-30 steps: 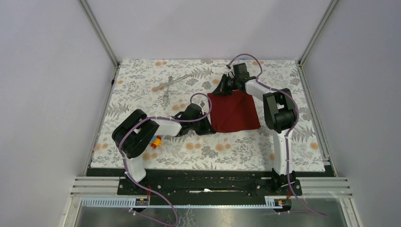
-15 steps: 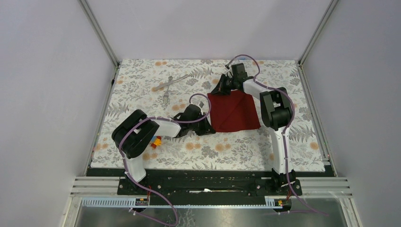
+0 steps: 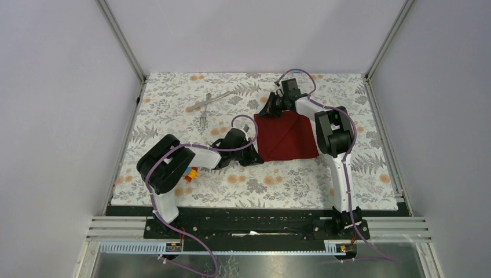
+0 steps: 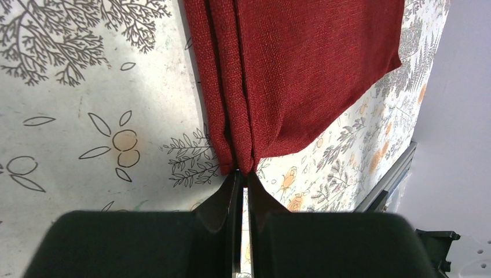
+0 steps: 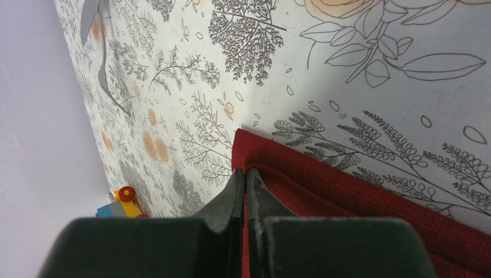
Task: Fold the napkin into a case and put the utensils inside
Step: Fold the top corner of the square-folded napkin at the center of the board, then smooth out the upper triangle-folded napkin at the center of the board.
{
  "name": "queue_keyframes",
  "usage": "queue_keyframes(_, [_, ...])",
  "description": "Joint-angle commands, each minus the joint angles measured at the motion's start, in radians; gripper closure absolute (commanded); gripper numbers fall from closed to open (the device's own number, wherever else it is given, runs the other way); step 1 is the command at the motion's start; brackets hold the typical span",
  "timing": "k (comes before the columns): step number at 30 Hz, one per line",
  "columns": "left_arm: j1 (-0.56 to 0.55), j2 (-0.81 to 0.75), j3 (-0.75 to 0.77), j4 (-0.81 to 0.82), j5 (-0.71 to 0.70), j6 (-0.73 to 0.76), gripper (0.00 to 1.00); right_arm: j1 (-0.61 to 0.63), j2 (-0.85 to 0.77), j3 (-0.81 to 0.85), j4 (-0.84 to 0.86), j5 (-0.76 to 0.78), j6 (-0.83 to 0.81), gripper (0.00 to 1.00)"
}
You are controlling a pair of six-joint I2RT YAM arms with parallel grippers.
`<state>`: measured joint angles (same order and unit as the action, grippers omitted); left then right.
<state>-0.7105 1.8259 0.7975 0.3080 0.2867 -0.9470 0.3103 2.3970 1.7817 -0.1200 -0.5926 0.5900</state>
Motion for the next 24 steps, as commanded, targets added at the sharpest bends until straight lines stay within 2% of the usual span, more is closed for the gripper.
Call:
queue_keyframes(1, [0.002, 0.005, -0.048, -0.146, -0.045, 0.031, 0.91, -0.004, 0.016, 0.054, 0.031, 0.01, 0.009, 0.98])
queue_keyframes(5, [0.002, -0.043, -0.055, -0.159, -0.032, 0.023, 0.8, -0.004, 0.007, 0.065, 0.014, -0.005, 0.008, 0.81])
queue_keyframes(8, [0.005, -0.103, -0.059, -0.176, -0.025, 0.016, 0.72, -0.005, -0.004, 0.089, -0.009, -0.035, 0.008, 0.75])
queue_keyframes(13, [0.016, -0.212, -0.062, -0.217, -0.014, 0.007, 0.68, -0.008, -0.06, 0.12, -0.083, -0.044, -0.018, 0.51])
queue_keyframes(16, [0.019, -0.26, -0.042, -0.248, -0.01, 0.012, 0.64, -0.016, -0.104, 0.13, -0.155, -0.036, -0.058, 0.4])
queue_keyframes(20, [0.019, -0.245, 0.028, -0.192, 0.092, 0.027, 0.58, -0.052, -0.212, 0.017, -0.165, -0.02, -0.098, 0.36])
queue_keyframes(24, [0.016, -0.124, 0.141, -0.105, 0.214, 0.016, 0.67, -0.134, -0.323, -0.203, -0.015, -0.108, -0.033, 0.41])
